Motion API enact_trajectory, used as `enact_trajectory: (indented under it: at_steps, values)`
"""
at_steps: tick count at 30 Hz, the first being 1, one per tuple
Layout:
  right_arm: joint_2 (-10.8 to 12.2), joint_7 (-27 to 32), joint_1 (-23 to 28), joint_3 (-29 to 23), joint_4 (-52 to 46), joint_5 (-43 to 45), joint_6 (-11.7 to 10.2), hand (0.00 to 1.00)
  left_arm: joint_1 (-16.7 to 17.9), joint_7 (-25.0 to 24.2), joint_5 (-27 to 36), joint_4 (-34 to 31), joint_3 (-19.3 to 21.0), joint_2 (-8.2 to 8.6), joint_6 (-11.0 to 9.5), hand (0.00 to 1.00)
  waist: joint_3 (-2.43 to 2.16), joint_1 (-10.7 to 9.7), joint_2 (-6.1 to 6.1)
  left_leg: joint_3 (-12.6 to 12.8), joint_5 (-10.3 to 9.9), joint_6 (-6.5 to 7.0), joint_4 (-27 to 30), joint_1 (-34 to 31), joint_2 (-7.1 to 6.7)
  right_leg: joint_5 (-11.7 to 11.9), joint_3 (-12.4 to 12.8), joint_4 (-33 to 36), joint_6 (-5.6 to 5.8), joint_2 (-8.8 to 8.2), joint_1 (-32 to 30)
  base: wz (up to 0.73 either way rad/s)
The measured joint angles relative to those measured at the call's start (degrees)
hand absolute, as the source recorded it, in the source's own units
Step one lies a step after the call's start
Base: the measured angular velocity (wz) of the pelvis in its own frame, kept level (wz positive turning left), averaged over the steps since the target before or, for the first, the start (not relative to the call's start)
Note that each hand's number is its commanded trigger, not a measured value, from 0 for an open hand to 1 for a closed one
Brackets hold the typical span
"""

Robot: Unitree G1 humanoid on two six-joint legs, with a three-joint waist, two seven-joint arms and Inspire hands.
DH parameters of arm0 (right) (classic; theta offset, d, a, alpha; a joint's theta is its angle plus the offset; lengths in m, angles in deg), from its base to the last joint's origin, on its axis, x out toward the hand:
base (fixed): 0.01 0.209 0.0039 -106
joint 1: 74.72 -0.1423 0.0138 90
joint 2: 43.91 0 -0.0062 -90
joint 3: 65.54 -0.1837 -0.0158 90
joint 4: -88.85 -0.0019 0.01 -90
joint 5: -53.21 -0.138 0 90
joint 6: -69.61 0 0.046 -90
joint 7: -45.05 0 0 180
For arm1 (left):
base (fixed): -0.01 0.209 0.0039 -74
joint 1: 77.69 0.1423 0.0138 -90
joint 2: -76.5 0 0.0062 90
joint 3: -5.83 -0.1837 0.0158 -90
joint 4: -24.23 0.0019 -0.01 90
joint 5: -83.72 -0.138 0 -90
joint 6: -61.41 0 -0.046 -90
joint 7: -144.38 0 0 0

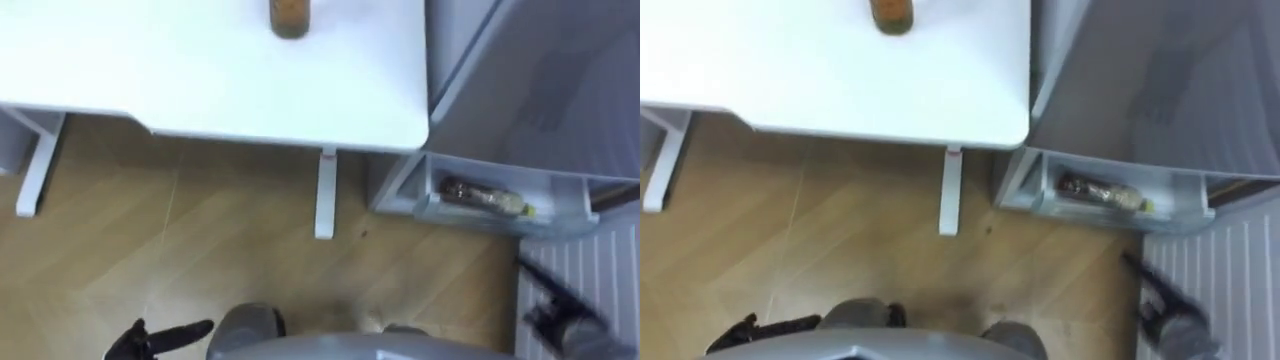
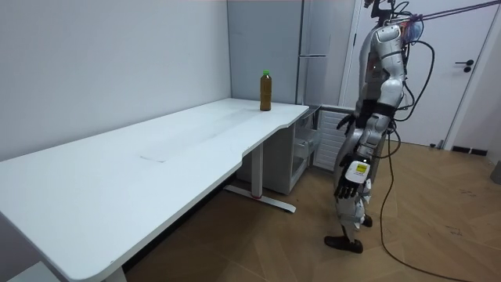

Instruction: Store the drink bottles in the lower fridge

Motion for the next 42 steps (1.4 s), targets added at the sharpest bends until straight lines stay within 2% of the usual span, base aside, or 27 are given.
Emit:
enact_trajectory:
  at_steps: [1, 4, 8, 11, 13, 15, 16, 17, 20, 24, 31, 36, 42]
  values:
    - [1.7, -0.1, 1.2, 0.0, 0.0, 2.7, 0.0, 0.00, 0.8, 0.0, 0.0, 0.2, 1.3, 1.29, -0.2, 0.00, 0.03, 0.0, 0.03, 0.3, 0.2, -0.28, -1.2, 1.5, 0.05, 0.3, 0.1, -1.3, -0.11, 0.20, 1.3, -0.11]
    - [4.1, -0.6, 2.8, 0.4, -0.1, 6.6, 0.0, 0.00, 1.8, -0.1, -0.1, 2.2, 2.3, 2.87, -0.6, 0.00, 0.21, -0.1, 0.26, 0.7, 0.3, -0.57, -2.8, 3.9, 0.04, 0.3, 0.1, -2.8, -0.17, 0.36, 3.5, -0.06]
    - [5.4, -1.5, 3.1, 1.8, -0.1, 15.9, 0.0, 0.00, 1.7, -0.1, -3.9, 3.0, 2.6, 2.96, -0.5, 0.00, 0.23, -0.3, 0.36, 0.7, 0.4, -0.68, -3.7, 5.0, -0.07, 0.5, -0.2, -3.9, -0.19, 0.41, 4.7, 0.00]
    - [6.8, -1.6, 3.2, 1.8, -0.1, 18.9, 0.0, 0.00, 1.7, 0.1, -4.1, 3.0, 2.8, 2.97, -0.5, 0.00, 0.43, -1.1, 0.30, 0.8, 0.5, -0.75, -4.5, 6.3, -0.23, 0.6, -0.1, -4.7, -0.08, 0.43, 5.9, 0.00]
    - [7.5, -1.6, 3.3, 1.4, -0.1, 19.4, 0.2, 0.00, 1.2, 0.2, -4.1, 3.2, 3.8, 3.12, 0.3, 0.00, 0.52, -1.7, 0.50, 0.9, 0.4, -0.75, -4.7, 6.9, -0.31, 0.7, 0.2, -4.8, 0.03, 0.40, 6.5, -0.05]
    - [7.7, -1.5, 3.7, 1.4, 0.0, 19.4, 0.6, 0.00, 0.3, 0.2, -4.5, 3.3, 3.9, 3.17, 0.8, 0.00, 0.55, -1.9, 1.04, 1.0, 0.4, -0.74, -4.7, 7.1, -0.32, 0.9, 0.3, -4.8, 0.08, 0.40, 6.8, -0.02]
    - [7.8, -1.4, 4.0, 1.1, 0.0, 19.4, 0.6, 0.00, -0.2, 0.2, -5.5, 3.3, 4.5, 3.50, 0.7, 0.00, 0.76, -2.1, 1.33, 1.0, 0.4, -0.73, -4.8, 7.5, -0.33, 1.0, 0.3, -4.8, 0.12, 0.40, 7.1, 0.00]
    - [7.9, -1.4, 4.2, 1.0, 0.1, 19.4, 0.6, 0.00, -0.3, 0.2, -6.0, 3.3, 4.8, 3.71, 0.7, 0.00, 0.78, -2.3, 1.40, 1.0, 0.4, -0.73, -4.8, 7.7, -0.33, 1.1, 0.3, -4.9, 0.17, 0.41, 7.3, -0.03]
    - [8.1, -0.2, 4.7, -0.6, 0.0, 19.5, 0.5, 0.00, -0.5, 0.2, -6.3, 3.4, 5.3, 4.34, 0.8, 0.00, 0.45, -3.0, 2.62, 0.9, 0.4, -0.71, -5.7, 8.5, -0.34, 1.8, 0.7, -5.7, 0.08, 0.66, 7.8, -0.09]
    - [8.2, 1.3, 5.2, -2.7, -0.5, 20.5, 0.6, 0.00, -0.6, 0.1, -7.2, 3.4, 6.1, 5.56, 0.9, 0.00, 0.29, -3.2, 3.49, 1.0, 0.5, -0.62, -6.4, 9.0, -0.34, 1.9, 1.2, -5.6, 0.08, 0.69, 7.9, -0.07]
    - [8.3, 3.4, 5.6, -3.3, -2.8, 23.4, 0.6, 0.00, -0.4, 0.0, -7.9, 3.4, 6.1, 5.86, 1.1, 0.00, 0.08, -3.0, 3.07, 2.1, 1.1, -0.57, -7.4, 10.6, -0.52, 1.9, 2.8, -5.8, 0.09, 0.62, 8.1, -0.10]
    - [8.4, 6.1, 4.9, -3.8, -4.8, 26.5, 0.3, 0.00, -0.3, 0.0, -9.5, 3.9, 6.4, 5.87, 0.1, 0.00, 0.15, -3.3, 2.82, 2.3, 1.1, -0.57, -8.2, 12.0, -0.70, 1.9, 3.0, -6.5, 0.15, 0.58, 9.4, -0.03]
    - [8.4, 8.5, 2.5, -4.6, -4.9, 30.5, -1.6, 0.00, 0.0, 0.0, -13.8, 4.0, 7.1, 5.86, -0.4, 0.00, 0.35, -3.4, 2.98, 2.3, 1.1, -0.57, -8.4, 12.6, -0.80, 1.9, 3.0, -6.8, 0.27, 0.53, 10.1, 0.00]
